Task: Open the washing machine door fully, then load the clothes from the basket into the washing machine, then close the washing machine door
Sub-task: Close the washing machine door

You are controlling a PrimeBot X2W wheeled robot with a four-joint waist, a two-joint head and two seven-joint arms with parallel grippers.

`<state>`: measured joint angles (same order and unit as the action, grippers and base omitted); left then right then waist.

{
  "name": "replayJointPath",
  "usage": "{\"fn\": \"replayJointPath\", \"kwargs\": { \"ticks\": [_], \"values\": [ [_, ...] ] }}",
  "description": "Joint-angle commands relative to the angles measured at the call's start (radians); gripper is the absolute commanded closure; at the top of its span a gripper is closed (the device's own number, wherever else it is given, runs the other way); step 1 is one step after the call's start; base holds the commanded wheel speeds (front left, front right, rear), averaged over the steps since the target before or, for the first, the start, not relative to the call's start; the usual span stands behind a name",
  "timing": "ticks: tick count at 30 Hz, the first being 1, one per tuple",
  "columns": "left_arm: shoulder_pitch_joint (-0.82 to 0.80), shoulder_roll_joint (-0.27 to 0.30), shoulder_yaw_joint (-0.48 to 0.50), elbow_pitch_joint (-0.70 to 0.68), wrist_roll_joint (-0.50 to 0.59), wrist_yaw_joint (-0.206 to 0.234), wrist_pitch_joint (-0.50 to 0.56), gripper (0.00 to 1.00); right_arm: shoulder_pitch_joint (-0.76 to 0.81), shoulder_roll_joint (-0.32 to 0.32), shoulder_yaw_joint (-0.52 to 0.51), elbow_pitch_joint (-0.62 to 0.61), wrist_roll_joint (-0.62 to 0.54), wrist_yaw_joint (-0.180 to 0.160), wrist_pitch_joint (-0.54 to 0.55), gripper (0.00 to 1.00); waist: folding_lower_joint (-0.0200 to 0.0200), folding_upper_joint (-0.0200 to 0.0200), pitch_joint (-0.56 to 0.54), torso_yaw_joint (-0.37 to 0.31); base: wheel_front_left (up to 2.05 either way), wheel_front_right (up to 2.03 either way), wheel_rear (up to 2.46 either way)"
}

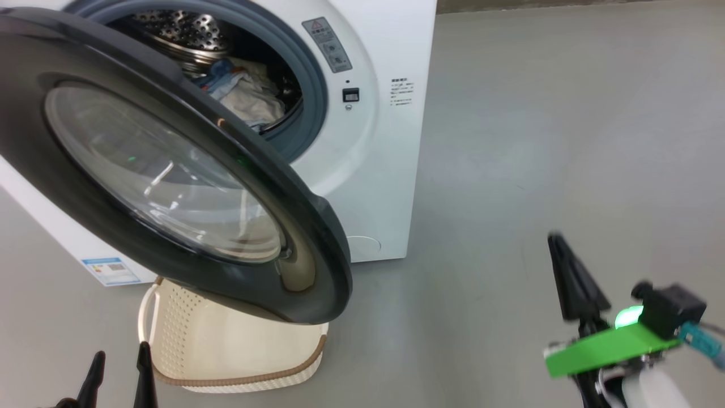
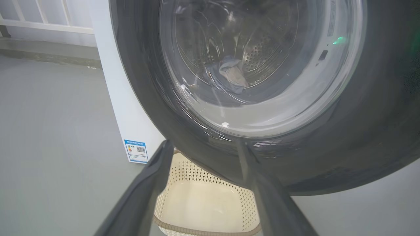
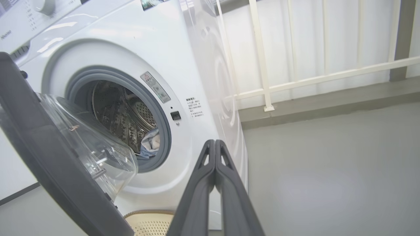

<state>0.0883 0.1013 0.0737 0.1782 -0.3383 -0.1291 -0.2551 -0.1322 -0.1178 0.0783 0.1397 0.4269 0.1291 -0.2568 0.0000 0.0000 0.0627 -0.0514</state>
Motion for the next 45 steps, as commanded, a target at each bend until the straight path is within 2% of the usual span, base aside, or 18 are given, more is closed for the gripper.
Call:
{"fn": "replayJointPath", "kwargs": {
  "ticks": [1,10,15,19,28,33,45],
  "values": [
    [-0.020,0.012,0.032,-0.029,-0.002,-0.002,-0.007,0.00,-0.045,-0.001,0.027,-0.039,0.006,0.002,-0.005,1.00,0.0000,0.0000,-0.001,0.005,0.00,0.00,0.00],
    [-0.029,0.003,0.029,-0.056,0.005,-0.002,-0.007,0.00,-0.146,0.009,0.095,-0.243,0.030,0.002,-0.005,1.00,0.0000,0.0000,-0.005,0.046,0.00,0.00,0.00],
    [-0.029,-0.004,0.018,-0.065,0.008,-0.002,-0.007,0.00,-0.175,0.016,0.216,-0.329,0.039,0.002,-0.005,1.00,0.0000,0.0000,-0.007,0.068,0.00,0.00,0.00],
    [-0.028,-0.008,0.010,-0.069,0.009,-0.002,-0.007,0.00,-0.188,0.013,0.337,-0.340,0.052,0.002,-0.005,1.00,0.0000,0.0000,-0.006,0.083,0.00,0.00,0.00],
    [-0.030,-0.017,-0.001,-0.062,0.005,-0.002,-0.007,0.00,-0.181,-0.004,0.519,-0.205,0.098,0.002,-0.005,1.00,0.0000,0.0000,0.004,0.119,0.00,0.00,0.00],
    [-0.033,-0.021,-0.008,-0.059,0.004,-0.002,-0.007,0.00,-0.163,-0.007,0.567,-0.112,0.134,0.002,-0.005,1.00,0.0000,0.0000,0.008,0.132,0.00,0.00,0.00],
    [-0.051,-0.027,-0.017,-0.055,-0.001,-0.002,-0.007,0.00,-0.211,0.007,0.575,0.088,0.186,0.002,-0.005,1.00,0.0000,0.0000,0.030,0.154,0.00,0.00,0.00]
  ]
}}
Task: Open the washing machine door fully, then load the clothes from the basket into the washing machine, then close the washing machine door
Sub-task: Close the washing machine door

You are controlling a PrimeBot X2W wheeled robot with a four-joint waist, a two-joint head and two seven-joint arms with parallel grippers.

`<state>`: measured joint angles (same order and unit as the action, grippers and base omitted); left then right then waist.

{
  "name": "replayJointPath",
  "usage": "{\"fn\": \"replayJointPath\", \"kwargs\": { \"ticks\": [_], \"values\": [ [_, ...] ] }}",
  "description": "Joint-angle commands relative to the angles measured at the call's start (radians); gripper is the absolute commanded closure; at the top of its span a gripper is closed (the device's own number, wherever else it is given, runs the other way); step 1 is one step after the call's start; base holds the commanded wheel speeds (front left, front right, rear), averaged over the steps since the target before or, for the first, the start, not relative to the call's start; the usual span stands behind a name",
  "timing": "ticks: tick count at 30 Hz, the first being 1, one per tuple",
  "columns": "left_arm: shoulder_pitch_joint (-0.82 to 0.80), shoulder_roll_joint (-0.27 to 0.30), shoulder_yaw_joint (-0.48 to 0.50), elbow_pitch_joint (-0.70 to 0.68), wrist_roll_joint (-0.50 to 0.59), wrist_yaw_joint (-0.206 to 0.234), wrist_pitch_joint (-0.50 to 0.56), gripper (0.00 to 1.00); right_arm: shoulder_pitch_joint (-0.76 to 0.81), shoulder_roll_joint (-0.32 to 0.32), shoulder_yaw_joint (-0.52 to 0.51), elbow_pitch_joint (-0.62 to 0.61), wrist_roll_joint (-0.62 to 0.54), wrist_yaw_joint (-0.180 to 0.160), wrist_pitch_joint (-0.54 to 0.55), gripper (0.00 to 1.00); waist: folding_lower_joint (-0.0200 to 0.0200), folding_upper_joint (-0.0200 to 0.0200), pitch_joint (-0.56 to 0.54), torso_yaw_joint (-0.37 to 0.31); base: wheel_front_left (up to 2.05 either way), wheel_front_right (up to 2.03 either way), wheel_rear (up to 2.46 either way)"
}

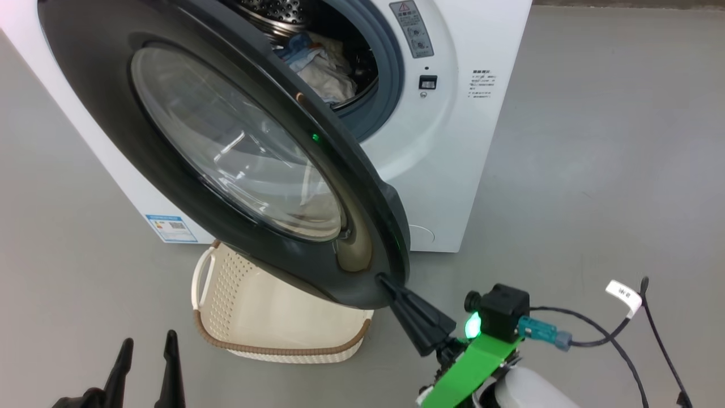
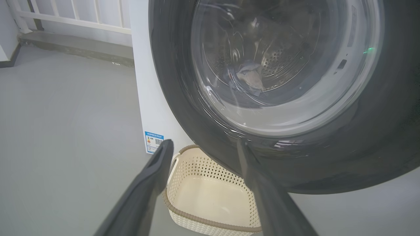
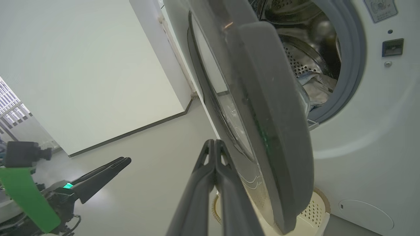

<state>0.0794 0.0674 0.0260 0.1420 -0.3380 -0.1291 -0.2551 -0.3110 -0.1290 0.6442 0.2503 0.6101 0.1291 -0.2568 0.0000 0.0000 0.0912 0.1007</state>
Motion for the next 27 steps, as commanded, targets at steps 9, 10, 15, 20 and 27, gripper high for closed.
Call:
{"fn": "replayJointPath", "kwargs": {
  "ticks": [9,10,15,20,27],
  "values": [
    [-0.066,0.004,0.012,-0.023,-0.006,-0.002,-0.007,0.00,-0.081,0.046,-0.047,0.051,0.005,0.002,-0.005,1.00,0.0000,0.0000,0.015,0.022,0.00,0.00,0.00],
    [-0.070,0.002,0.009,-0.023,-0.008,-0.002,-0.007,0.00,-0.087,0.050,-0.064,0.060,0.003,0.002,-0.005,1.00,0.0000,0.0000,0.017,0.027,0.00,0.00,0.00],
    [-0.082,-0.002,0.003,-0.030,-0.009,-0.002,-0.007,0.00,-0.105,0.055,-0.122,0.081,-0.001,0.002,-0.005,1.00,0.0000,0.0000,0.030,0.038,0.00,0.00,0.00],
    [-0.110,-0.005,-0.017,-0.040,-0.010,-0.002,-0.007,0.00,-0.144,0.056,-0.198,0.108,-0.016,0.002,-0.005,1.00,0.0000,0.0000,0.060,0.055,0.00,0.00,0.00],
    [-0.163,-0.007,-0.044,-0.062,-0.017,-0.002,-0.007,0.00,-0.229,0.058,-0.294,0.146,-0.047,0.002,-0.005,1.00,0.0000,0.0000,0.118,0.080,0.00,0.00,0.00]
  ]
}}
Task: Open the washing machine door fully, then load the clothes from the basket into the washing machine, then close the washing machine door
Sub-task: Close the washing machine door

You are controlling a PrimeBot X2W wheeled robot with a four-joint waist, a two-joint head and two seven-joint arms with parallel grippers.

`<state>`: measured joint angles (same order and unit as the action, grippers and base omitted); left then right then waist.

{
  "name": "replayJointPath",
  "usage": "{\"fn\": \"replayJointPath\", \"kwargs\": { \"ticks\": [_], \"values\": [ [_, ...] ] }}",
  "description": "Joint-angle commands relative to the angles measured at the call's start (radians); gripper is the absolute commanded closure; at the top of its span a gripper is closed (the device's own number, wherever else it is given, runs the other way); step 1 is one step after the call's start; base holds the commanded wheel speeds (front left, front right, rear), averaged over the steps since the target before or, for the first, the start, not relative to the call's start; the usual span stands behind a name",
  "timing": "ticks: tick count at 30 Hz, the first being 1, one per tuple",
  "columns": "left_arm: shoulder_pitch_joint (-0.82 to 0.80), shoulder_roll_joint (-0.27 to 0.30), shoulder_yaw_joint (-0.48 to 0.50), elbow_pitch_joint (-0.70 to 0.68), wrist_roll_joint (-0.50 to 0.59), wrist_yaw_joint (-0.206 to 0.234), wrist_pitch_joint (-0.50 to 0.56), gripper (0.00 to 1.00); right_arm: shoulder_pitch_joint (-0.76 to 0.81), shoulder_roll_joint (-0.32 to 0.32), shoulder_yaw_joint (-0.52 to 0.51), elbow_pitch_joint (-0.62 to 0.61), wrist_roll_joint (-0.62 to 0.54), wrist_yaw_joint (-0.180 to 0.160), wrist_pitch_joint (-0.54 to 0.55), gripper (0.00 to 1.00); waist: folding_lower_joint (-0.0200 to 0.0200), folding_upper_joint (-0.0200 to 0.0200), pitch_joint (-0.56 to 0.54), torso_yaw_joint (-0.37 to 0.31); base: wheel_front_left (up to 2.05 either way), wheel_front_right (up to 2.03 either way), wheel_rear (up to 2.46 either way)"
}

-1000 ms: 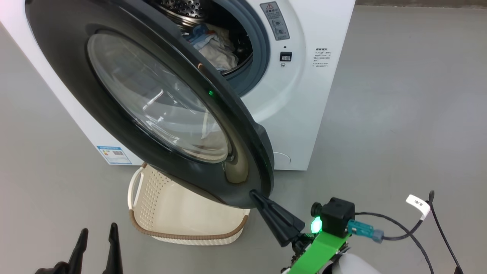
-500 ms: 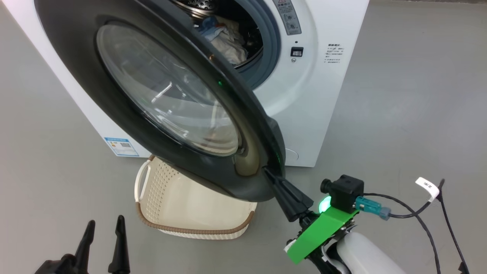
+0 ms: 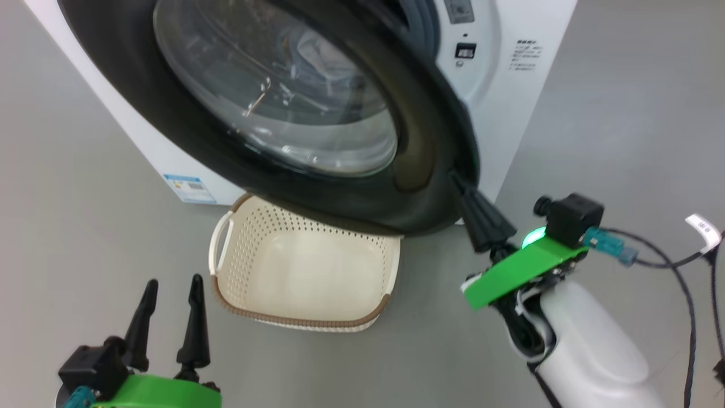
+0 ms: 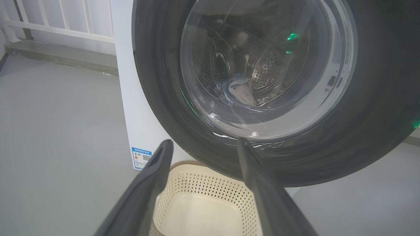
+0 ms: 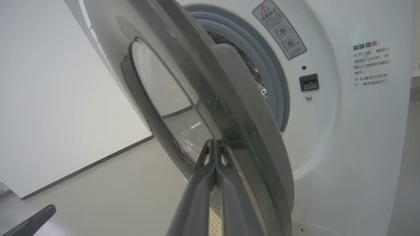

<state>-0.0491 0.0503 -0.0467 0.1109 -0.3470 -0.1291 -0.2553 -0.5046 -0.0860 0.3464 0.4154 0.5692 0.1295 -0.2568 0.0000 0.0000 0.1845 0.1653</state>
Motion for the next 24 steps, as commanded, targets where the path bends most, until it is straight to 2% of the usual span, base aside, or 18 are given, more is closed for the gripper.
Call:
{"fn": "replayJointPath", "kwargs": {
  "ticks": [1,12,24],
  "values": [
    [-0.034,0.010,0.029,-0.031,-0.008,-0.002,-0.006,0.00,-0.035,0.015,0.004,-0.019,-0.006,0.001,-0.005,1.00,0.0000,0.0000,0.025,0.015,0.00,0.00,0.00],
    [-0.109,0.006,-0.004,-0.062,-0.023,-0.002,-0.006,0.00,-0.187,0.019,-0.126,0.037,-0.037,0.001,-0.005,1.00,0.0000,0.0000,0.121,0.055,0.00,0.00,0.00],
    [-0.150,0.003,-0.038,-0.085,-0.028,-0.002,-0.006,0.00,-0.314,0.025,-0.230,0.085,-0.052,0.001,-0.005,1.00,0.0000,0.0000,0.174,0.089,0.00,0.00,0.00]
  ]
}}
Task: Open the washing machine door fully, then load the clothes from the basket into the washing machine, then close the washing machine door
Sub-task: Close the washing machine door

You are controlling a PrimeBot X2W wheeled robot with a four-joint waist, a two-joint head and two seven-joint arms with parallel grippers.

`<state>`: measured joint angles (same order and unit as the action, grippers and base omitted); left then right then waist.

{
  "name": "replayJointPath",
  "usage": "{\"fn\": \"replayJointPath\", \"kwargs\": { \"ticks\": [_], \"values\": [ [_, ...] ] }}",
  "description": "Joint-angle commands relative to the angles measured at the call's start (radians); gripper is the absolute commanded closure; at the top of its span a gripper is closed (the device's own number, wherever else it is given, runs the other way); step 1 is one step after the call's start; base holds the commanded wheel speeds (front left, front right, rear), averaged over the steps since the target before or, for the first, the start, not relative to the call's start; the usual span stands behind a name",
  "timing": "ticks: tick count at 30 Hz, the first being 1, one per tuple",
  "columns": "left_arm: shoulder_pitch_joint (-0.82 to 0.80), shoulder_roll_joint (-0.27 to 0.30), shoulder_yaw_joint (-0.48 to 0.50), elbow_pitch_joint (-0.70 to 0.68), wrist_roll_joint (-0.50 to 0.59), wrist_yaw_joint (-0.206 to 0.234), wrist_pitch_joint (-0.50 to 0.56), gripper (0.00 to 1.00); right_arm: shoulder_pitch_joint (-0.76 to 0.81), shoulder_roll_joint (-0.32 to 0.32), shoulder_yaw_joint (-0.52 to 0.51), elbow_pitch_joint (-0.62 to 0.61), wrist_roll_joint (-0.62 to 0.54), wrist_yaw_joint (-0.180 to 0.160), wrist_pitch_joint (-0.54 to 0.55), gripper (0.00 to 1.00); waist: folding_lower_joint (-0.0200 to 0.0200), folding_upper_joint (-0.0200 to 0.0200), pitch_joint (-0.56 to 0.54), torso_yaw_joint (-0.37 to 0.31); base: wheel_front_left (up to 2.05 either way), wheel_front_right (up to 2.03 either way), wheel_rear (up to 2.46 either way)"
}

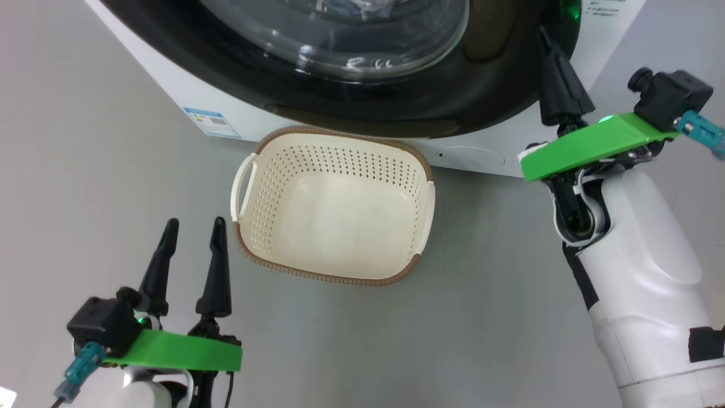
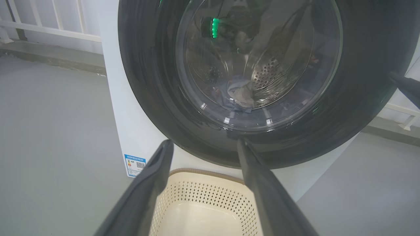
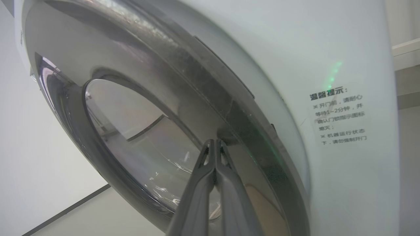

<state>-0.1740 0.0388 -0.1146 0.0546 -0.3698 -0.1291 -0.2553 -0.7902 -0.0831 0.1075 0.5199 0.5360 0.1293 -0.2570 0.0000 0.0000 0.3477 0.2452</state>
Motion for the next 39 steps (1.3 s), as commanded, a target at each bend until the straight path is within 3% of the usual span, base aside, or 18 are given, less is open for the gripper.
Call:
{"fn": "replayJointPath", "kwargs": {
  "ticks": [1,15,26,29,30,31,39],
  "values": [
    [-0.027,0.015,0.028,-0.030,-0.005,-0.002,-0.006,0.00,-0.035,0.023,0.006,-0.018,-0.022,0.001,-0.005,1.00,0.0000,0.0000,0.013,0.011,0.00,0.00,0.00],
    [-0.049,0.020,0.004,-0.047,-0.008,-0.002,-0.006,0.00,-0.093,0.029,-0.066,-0.011,-0.058,0.001,-0.005,1.00,0.0000,0.0000,0.038,0.024,0.00,0.00,0.00],
    [-0.027,0.027,0.023,-0.023,0.001,-0.002,-0.006,0.00,-0.010,0.012,0.027,-0.021,-0.053,0.001,-0.005,1.00,0.0000,0.0000,0.014,0.004,0.00,0.00,0.00],
    [-0.019,0.035,0.028,-0.010,0.002,-0.002,-0.006,0.00,0.028,0.008,0.043,-0.028,-0.051,0.001,-0.005,0.54,0.0000,0.0000,0.002,-0.011,0.00,0.00,0.00],
    [-0.017,0.039,0.031,-0.004,0.003,-0.002,-0.006,0.00,0.039,0.008,0.049,-0.029,-0.052,0.001,-0.005,0.16,0.0000,0.0000,-0.002,-0.016,0.00,0.00,0.00],
    [-0.014,0.043,0.036,0.001,0.003,-0.002,-0.006,0.00,0.050,0.008,0.055,-0.031,-0.052,0.001,-0.005,0.00,0.0000,0.0000,-0.006,-0.023,0.00,0.00,0.00],
    [0.002,0.078,0.060,0.048,0.011,-0.002,-0.006,0.00,0.156,0.001,0.098,-0.053,-0.066,0.001,-0.005,0.00,0.0000,0.0000,-0.057,-0.072,0.00,0.00,0.00]
  ]
}}
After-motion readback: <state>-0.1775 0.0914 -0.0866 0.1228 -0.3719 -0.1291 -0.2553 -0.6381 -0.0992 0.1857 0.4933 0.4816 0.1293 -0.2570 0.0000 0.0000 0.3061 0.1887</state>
